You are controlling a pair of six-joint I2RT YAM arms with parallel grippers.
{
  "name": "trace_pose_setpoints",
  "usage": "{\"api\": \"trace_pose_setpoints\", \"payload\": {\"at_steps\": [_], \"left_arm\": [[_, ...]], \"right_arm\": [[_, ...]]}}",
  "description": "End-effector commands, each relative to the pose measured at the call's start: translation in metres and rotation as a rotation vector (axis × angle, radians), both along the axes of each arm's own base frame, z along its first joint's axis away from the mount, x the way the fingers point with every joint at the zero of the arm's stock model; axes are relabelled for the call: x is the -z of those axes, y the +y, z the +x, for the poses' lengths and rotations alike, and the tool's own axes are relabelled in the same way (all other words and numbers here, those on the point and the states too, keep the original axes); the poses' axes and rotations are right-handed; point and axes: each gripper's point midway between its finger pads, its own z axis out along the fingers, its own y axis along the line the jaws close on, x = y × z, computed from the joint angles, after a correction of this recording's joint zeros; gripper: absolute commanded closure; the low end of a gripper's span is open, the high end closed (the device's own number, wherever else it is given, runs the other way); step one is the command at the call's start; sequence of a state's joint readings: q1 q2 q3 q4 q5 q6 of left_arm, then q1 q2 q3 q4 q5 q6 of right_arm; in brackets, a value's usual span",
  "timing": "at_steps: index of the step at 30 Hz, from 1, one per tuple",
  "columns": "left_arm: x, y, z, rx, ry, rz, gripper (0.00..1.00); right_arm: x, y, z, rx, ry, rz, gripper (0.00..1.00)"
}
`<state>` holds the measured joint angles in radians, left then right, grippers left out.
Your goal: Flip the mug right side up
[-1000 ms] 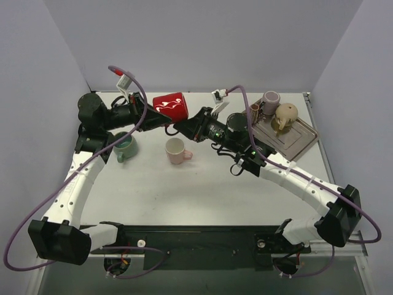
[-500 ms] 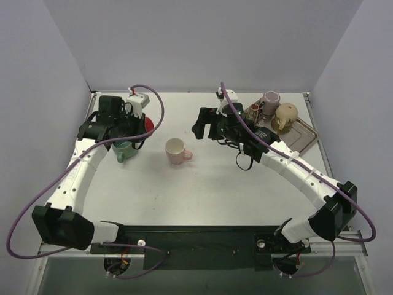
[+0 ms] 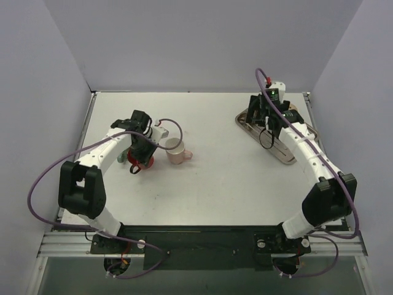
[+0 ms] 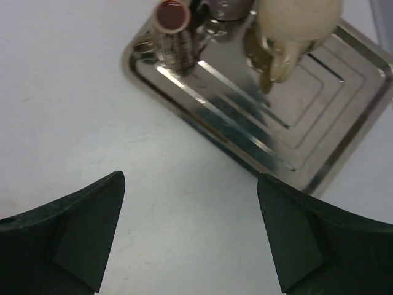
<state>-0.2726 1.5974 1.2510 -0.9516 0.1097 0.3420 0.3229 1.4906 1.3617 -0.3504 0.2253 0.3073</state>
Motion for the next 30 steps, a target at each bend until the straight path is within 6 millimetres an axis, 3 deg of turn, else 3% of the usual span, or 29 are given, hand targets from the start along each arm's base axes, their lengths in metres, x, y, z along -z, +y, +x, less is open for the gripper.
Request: {"api": "trace_pose_setpoints", "payload": {"at_steps": [1, 3, 6, 7, 10, 15, 17, 22, 25, 30], "left_arm": [[0.005, -0.007, 0.024, 0.053, -0.024, 0.058, 1.0], [0.015, -0.006, 0.025, 0.052, -0.003, 0.073, 1.0], [0.021, -0.006, 0.028, 0.052, -0.003, 0.079, 0.94], [0.02, -0.007, 0.028, 0.051, -0.006, 0.074, 0.82], [0.016, -0.01, 0.026, 0.054, -0.004, 0.052, 0.61], [-0.016, -0.012, 0.024, 0.058, -0.074, 0.017, 0.39], [-0.033, -0.015, 0.023, 0.063, -0.108, -0.011, 0.36], [-0.075, -0.02, 0.028, 0.051, -0.217, -0.064, 0.35], [-0.096, -0.023, 0.028, 0.045, -0.27, -0.096, 0.34], [-0.112, -0.023, 0.027, 0.031, -0.315, -0.116, 0.34]], "right_arm": [[0.013, -0.063, 0.032, 0.166, 0.048, -0.179, 0.18], [0.032, -0.075, 0.05, 0.155, 0.097, -0.188, 0.21], [0.052, -0.067, 0.072, 0.068, 0.136, -0.193, 0.25], [0.061, -0.072, 0.078, 0.101, 0.152, -0.192, 0.25], [0.067, -0.102, 0.081, 0.248, 0.166, -0.189, 0.25], [0.083, -0.154, 0.07, 0.385, 0.193, -0.207, 0.26], [0.096, -0.169, 0.066, 0.412, 0.232, -0.176, 0.26], [0.129, -0.175, 0.079, 0.401, 0.282, -0.099, 0.29], [0.135, -0.177, 0.092, 0.42, 0.279, -0.065, 0.31], [0.144, -0.178, 0.11, 0.424, 0.28, -0.018, 0.34]]}}
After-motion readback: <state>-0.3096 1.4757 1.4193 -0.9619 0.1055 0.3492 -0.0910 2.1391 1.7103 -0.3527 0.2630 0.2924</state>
